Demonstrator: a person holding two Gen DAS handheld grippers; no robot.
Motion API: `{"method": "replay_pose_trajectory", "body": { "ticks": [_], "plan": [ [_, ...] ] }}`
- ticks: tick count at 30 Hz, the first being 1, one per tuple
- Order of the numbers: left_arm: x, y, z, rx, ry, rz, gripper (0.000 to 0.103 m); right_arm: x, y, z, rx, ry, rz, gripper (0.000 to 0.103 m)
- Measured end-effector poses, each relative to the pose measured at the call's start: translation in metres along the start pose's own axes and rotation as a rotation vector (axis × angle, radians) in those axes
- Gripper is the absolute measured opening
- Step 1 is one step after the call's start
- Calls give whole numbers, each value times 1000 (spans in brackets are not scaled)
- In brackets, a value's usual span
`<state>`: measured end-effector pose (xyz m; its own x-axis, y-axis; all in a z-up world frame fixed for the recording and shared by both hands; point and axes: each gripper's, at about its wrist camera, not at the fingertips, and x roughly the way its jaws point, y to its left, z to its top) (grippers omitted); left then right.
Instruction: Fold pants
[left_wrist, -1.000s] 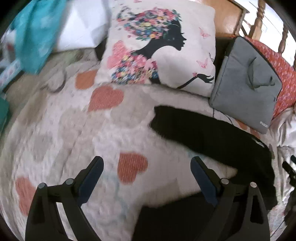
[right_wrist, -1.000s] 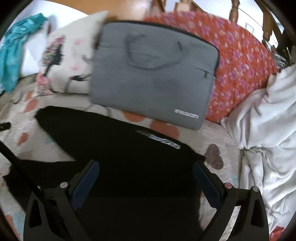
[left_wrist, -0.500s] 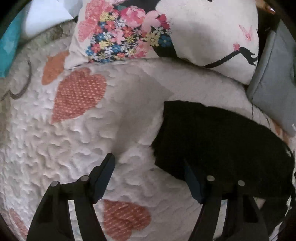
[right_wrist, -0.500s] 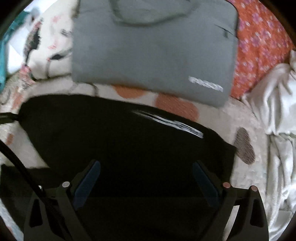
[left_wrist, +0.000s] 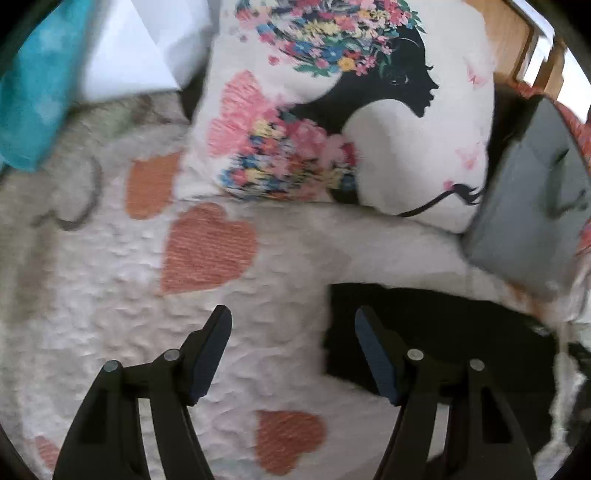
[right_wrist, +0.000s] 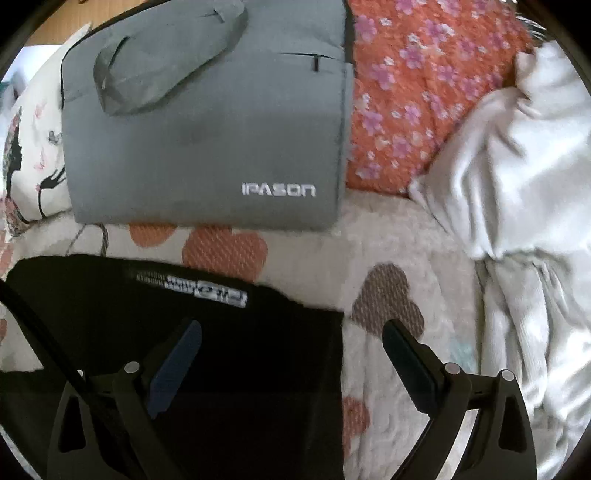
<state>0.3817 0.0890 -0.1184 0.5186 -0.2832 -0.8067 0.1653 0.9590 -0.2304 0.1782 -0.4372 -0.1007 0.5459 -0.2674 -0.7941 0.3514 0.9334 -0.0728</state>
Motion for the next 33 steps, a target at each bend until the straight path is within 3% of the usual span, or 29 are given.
{"method": "replay_pose_trajectory", "body": {
  "ticks": [7,9,12,14,15,16,17,18,19,20,23,24,29,33],
  "plan": [
    [61,-28,8,63,99,-100,69,47,21,34,-119,66,100,100],
    [72,-41,8,107,105,-88,70,59,32,39,-161,93,113,100],
    [82,-57,11,157,85,-57,84,83,55,45,-232,144,122,100],
    [86,-65,12,185,83,-20,85,96,69,42,-266,176,121,99],
    [87,-70,11,207,84,5,79,96,71,42,-262,164,123,95],
    [85,-76,9,236,77,36,51,95,72,43,-252,161,138,88],
    [81,-80,7,255,70,36,36,92,72,42,-235,168,191,62],
    [77,-82,5,258,81,-17,11,86,73,41,-223,171,250,47],
    [74,-84,3,243,97,-55,11,82,75,40,-229,168,240,41],
    [69,-86,2,254,79,-36,11,77,78,38,-247,167,225,23],
    [52,-88,-3,272,44,-20,11,60,71,39,-217,149,216,14],
    [41,-87,-5,263,29,-34,11,52,67,39,-198,138,224,4],
    [-20,-73,-12,251,-42,-90,11,8,61,31,-182,115,231,1],
    [-76,-75,-41,261,-117,-136,11,-29,56,9,-189,98,212,1]
  ]
}}
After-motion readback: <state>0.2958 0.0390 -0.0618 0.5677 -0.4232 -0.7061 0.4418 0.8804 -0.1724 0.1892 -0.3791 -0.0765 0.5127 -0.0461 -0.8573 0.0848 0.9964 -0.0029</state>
